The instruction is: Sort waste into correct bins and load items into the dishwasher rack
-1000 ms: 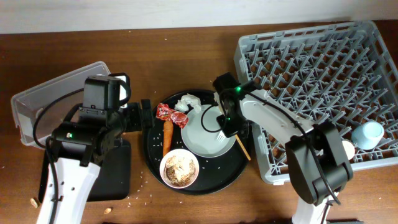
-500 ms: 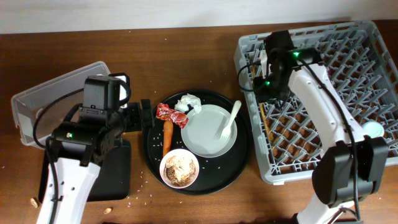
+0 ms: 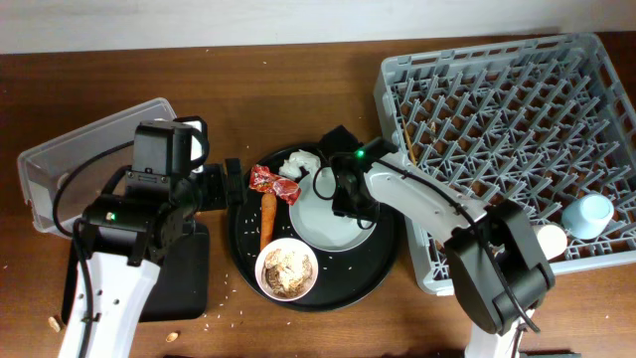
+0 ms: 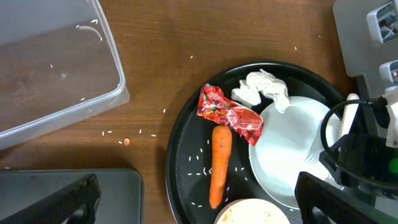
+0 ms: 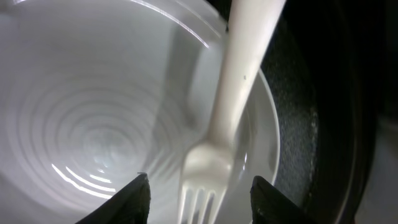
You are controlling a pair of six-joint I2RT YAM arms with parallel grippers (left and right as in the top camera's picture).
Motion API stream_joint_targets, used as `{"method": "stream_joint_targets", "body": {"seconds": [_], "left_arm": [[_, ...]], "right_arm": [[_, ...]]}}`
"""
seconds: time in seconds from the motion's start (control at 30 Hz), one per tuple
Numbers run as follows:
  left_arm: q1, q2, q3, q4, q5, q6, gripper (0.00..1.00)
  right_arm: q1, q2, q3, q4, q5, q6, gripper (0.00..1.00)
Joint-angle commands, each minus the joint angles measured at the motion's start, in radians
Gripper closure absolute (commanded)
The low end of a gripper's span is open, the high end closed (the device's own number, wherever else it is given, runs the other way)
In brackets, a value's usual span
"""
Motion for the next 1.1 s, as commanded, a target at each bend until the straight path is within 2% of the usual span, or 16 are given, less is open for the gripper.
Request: {"method": "stream_joint_targets", "body": {"seconds": [0.0, 0.07, 0.17, 0.23, 0.3, 0.43, 0.5, 0.57, 0.63, 0.67, 0.7, 0.77, 0.83, 0.87, 0.97, 1.07], "left_arm": [[0.006, -0.012, 0.001, -0.002, -0.013, -0.013, 0.01], [0.006, -0.012, 0.001, -0.002, -0.013, -0.013, 0.01], [0.006, -0.012, 0.001, -0.002, -0.013, -0.013, 0.01], [0.006, -0.012, 0.001, -0.002, -0.013, -0.013, 0.01], [0.006, -0.012, 0.001, -0.002, -0.013, -0.013, 0.01], [0.006, -0.012, 0.001, -0.002, -0.013, -0.013, 0.01], [0.006, -0.012, 0.001, -0.002, -0.013, -0.013, 0.01], [0.006, -0.012, 0.001, -0.002, -0.013, -0.013, 0.01], [0.006, -0.012, 0.001, -0.002, -0.013, -0.013, 0.01], [0.006, -0.012, 0.001, -0.002, -0.014, -0.013, 0.01], [0.006, -0.012, 0.001, -0.002, -0.013, -0.013, 0.01], [0.006, -0.012, 0.001, -0.002, -0.013, -0.013, 0.01], [0.006, -0.012, 0.001, -0.002, -0.013, -0.013, 0.01], [0.006, -0.012, 0.001, -0.002, -0.013, -0.013, 0.01], [0.006, -0.012, 0.001, -0.002, -0.013, -0.013, 0.00], [0.006, -0.012, 0.001, -0.002, -0.013, -0.013, 0.01]], "right_arm": [[-0.004, 0.051, -0.005, 0.044, 0.034, 0.024, 0.49], [-0.004, 0.053, -0.005, 0.078, 0.059, 0.024, 0.49], [-0.009, 0.053, -0.006, 0.071, 0.094, 0.024, 0.62], [-0.010, 0.053, -0.006, 0.077, 0.135, 0.025, 0.55], [-0.010, 0.054, -0.006, 0.108, 0.146, 0.024, 0.56], [-0.021, 0.053, -0.005, 0.110, 0.142, 0.012, 0.87], [-0.020, 0.037, 0.000, 0.079, 0.140, -0.029, 0.93], [-0.021, 0.010, 0.000, 0.078, 0.141, -0.072, 0.91], [-0.021, 0.023, -0.001, 0.085, 0.146, -0.107, 0.70], [-0.023, 0.034, -0.001, 0.096, 0.147, -0.121, 0.55], [-0.027, 0.038, -0.003, 0.100, 0.154, -0.122, 0.55], [-0.032, 0.039, -0.005, 0.134, 0.167, -0.241, 0.54], [-0.032, 0.039, -0.008, 0.145, 0.159, -0.251, 0.57], [-0.032, 0.039, -0.018, 0.166, 0.136, -0.264, 0.62], [-0.032, 0.039, -0.084, 0.240, 0.085, -0.300, 0.63], [-0.032, 0.036, -0.084, 0.225, 0.080, -0.363, 0.80]]}}
